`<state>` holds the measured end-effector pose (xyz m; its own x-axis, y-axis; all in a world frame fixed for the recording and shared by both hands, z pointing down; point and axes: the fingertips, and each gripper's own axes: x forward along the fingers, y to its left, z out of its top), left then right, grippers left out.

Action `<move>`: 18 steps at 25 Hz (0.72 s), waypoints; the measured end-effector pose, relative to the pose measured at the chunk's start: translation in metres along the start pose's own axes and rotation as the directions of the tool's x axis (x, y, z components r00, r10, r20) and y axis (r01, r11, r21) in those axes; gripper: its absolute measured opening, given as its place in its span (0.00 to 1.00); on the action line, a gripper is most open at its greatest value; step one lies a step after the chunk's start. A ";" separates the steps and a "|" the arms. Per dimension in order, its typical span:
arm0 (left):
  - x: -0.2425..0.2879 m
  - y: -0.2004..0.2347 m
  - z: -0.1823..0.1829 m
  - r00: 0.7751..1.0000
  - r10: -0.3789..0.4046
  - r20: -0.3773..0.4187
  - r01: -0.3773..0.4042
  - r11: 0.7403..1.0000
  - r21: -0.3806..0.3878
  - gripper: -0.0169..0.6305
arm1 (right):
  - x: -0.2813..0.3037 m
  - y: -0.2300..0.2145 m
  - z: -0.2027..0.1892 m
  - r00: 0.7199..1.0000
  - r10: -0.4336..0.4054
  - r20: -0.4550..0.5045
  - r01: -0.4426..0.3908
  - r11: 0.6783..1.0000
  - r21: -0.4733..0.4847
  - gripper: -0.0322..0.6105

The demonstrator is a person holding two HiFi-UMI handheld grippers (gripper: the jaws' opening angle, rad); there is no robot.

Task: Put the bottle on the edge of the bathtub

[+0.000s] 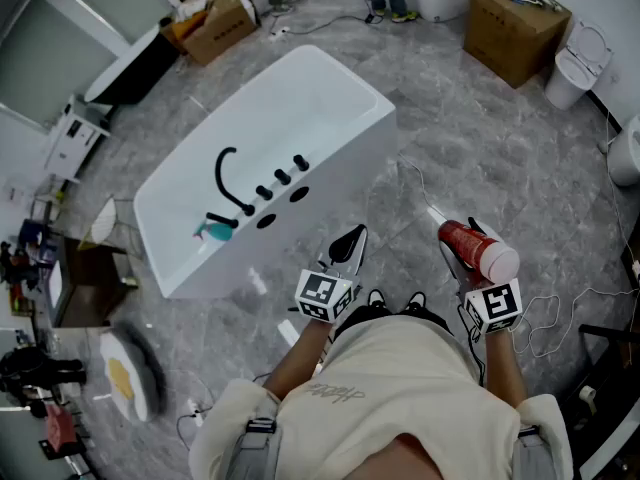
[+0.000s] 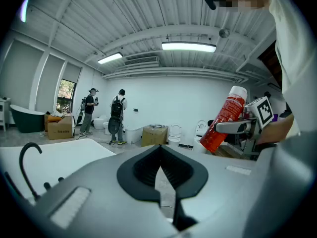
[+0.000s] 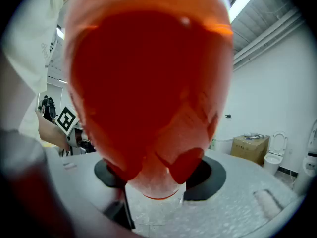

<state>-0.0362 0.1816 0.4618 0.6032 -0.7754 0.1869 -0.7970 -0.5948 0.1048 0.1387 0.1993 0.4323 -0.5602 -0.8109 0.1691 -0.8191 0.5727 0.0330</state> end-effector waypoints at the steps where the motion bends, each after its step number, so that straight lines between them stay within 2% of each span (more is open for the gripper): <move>1: 0.000 0.000 0.000 1.000 -0.002 0.000 0.002 1.000 -0.001 0.04 | 0.000 0.000 -0.001 1.000 0.000 0.000 0.000 1.000 -0.001 0.49; 7: 0.000 -0.001 -0.003 1.000 -0.010 -0.005 0.010 1.000 -0.003 0.04 | 0.001 0.000 0.000 1.000 -0.006 0.014 0.006 1.000 0.019 0.49; 18: 0.004 0.014 -0.011 0.999 -0.034 -0.011 0.034 0.999 -0.010 0.04 | 0.017 0.002 -0.012 0.999 -0.030 -0.036 0.031 0.999 0.020 0.49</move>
<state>-0.0454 0.1722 0.4747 0.6296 -0.7524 0.1937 -0.7764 -0.6186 0.1206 0.1290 0.1884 0.4473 -0.5302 -0.8232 0.2033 -0.8385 0.5446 0.0184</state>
